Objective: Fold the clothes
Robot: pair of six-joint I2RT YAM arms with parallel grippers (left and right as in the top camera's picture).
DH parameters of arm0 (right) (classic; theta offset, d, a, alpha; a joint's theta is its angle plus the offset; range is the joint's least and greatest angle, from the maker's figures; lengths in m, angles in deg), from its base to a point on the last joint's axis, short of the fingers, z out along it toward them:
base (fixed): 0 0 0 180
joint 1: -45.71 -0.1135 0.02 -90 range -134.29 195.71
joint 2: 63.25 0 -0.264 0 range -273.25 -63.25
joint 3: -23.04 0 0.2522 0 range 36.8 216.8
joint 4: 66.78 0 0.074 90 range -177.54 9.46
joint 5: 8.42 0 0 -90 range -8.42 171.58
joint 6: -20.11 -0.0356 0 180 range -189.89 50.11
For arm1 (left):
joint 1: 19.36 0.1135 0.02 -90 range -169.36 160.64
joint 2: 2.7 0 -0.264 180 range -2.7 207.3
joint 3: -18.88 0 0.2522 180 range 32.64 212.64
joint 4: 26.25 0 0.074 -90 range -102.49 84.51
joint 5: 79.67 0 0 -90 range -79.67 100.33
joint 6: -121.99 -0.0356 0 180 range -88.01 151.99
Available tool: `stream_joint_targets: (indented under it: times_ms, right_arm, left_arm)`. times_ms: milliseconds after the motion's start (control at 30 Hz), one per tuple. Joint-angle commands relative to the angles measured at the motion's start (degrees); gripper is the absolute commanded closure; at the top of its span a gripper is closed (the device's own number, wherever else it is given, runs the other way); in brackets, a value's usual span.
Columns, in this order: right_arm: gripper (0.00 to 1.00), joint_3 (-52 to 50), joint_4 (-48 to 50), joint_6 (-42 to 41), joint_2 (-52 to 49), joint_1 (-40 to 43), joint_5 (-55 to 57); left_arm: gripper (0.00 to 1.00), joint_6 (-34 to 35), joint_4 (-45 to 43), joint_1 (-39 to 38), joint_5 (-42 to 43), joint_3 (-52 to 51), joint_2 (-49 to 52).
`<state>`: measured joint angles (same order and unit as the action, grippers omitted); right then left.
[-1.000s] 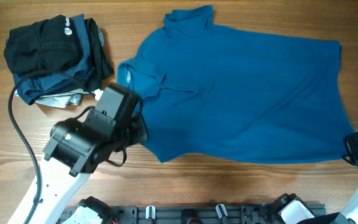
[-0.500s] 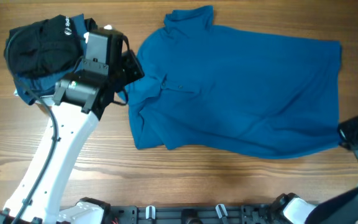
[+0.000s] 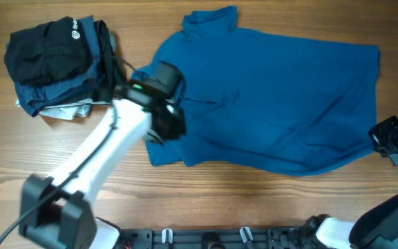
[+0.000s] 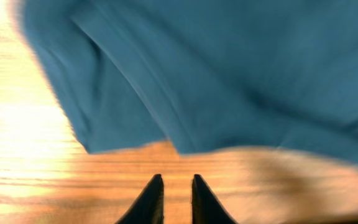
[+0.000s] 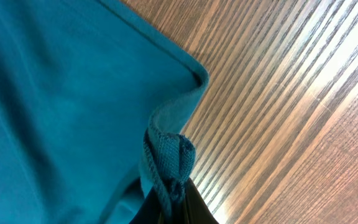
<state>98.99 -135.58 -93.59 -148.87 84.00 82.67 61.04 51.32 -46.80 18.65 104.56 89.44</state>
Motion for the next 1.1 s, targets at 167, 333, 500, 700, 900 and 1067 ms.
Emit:
stream_joint_targets:
  times_ms: [167,333,500,700,900,1067]
  right_arm:
    - [0.95,1.49,0.2,1.07,-0.63,-0.2,0.33]
    - [0.95,1.49,0.35,1.09,-0.63,-0.2,0.26]
    - [0.94,1.49,0.37,1.14,-0.63,-0.2,0.09]
    - [0.94,1.49,0.28,1.2,-0.63,-0.2,0.09]
    - [0.93,1.49,0.33,1.18,-0.63,-0.2,0.09]
    - [0.92,1.49,0.31,1.2,-0.63,-0.2,-0.07]
  left_arm:
    - [0.62,-14.38,-1.03,-9.88,-9.49,-2.6,6.32]
    - [0.54,2.27,-2.21,-9.55,-9.51,-2.62,6.34]
    - [0.63,11.98,-6.69,-7.52,-10.16,-2.73,7.5]
    - [0.67,23.04,-8.76,-4.76,-10.1,-5.25,8.48]
    - [0.62,25.62,-18.93,-2.32,-2.95,-12.94,8.5]
    - [0.62,27.12,-20.65,-0.76,-2.73,-15.54,8.48]
